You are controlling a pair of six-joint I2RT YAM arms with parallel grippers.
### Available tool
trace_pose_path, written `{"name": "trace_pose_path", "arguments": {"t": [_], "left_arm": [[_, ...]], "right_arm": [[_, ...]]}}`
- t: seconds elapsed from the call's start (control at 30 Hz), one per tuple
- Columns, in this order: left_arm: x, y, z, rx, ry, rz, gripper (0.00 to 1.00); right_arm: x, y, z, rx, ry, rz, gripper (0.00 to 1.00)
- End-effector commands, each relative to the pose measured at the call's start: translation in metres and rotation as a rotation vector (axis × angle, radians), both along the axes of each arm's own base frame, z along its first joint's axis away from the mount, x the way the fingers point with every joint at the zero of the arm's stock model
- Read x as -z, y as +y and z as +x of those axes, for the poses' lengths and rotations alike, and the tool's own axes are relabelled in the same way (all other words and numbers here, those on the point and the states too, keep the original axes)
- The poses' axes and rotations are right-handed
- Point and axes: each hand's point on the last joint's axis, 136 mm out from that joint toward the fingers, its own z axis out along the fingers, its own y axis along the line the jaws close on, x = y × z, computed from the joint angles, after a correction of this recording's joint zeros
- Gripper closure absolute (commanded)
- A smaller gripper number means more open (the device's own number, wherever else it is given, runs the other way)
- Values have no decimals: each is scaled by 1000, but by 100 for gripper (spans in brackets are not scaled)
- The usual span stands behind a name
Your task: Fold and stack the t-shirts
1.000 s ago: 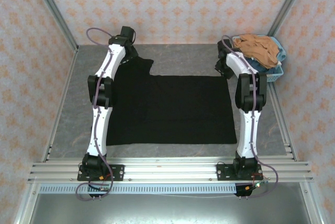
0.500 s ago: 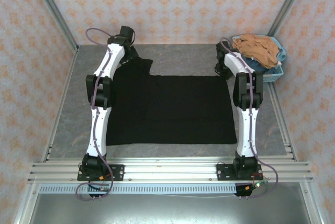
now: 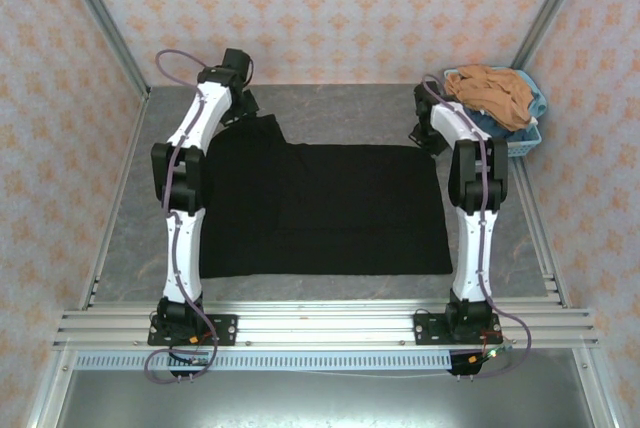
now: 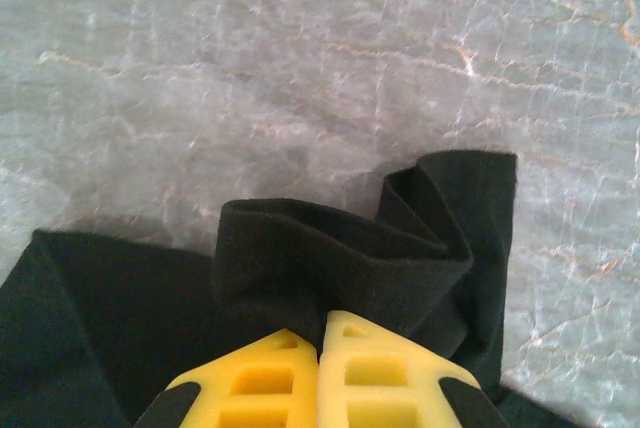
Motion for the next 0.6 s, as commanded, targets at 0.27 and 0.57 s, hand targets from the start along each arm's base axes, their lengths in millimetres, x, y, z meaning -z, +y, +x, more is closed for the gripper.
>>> {"name": "trace_pose_path", "arguments": {"t": [0.27,0.57], "left_arm": [[-63,6,-40,20,-91,43,100],[-77,14,-111,36,-67,105,100]], "right_arm": [[-59,-2,-11,-35,-115,-4,100],[-71,6,-46,-58,-94,50,100]]}}
